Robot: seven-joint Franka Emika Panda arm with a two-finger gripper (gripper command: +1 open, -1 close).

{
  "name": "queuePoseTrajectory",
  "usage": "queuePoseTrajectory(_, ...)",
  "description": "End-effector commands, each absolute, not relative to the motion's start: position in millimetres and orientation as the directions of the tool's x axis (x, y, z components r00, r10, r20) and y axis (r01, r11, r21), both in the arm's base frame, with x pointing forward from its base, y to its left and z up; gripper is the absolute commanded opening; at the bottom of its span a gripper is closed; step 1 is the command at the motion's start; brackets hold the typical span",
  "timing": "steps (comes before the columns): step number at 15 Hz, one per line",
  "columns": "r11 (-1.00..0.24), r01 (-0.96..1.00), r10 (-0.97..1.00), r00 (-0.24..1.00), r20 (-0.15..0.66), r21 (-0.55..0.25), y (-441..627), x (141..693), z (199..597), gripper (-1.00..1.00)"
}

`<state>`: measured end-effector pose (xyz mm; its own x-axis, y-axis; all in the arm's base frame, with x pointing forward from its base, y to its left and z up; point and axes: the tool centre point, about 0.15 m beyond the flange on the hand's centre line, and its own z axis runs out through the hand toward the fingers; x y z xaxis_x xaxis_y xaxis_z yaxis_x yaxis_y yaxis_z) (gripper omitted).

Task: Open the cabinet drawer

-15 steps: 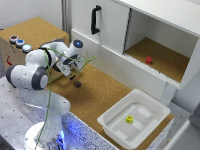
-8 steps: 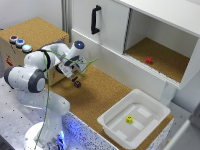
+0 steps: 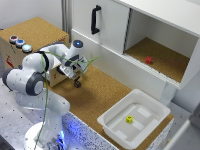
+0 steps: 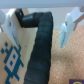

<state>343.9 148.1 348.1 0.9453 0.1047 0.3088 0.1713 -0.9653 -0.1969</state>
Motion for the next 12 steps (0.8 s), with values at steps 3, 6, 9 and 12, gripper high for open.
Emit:
queuePoseTrajectory(3,-0.981,0.183,0.196,0.913,0.357,0.071,156.1,321.6,432.4,1.00)
queuePoseTrajectory(6,-0.963,0.244,0.271,0.881,0.387,0.117,177.0,314.0,463.1,1.00)
queuePoseTrajectory(9,-0.932,0.331,0.361,0.853,0.377,0.144,204.0,303.8,481.9,1.00)
queuePoseTrajectory(12,-0.884,0.445,0.464,0.806,0.366,0.142,241.8,294.3,501.2,1.00)
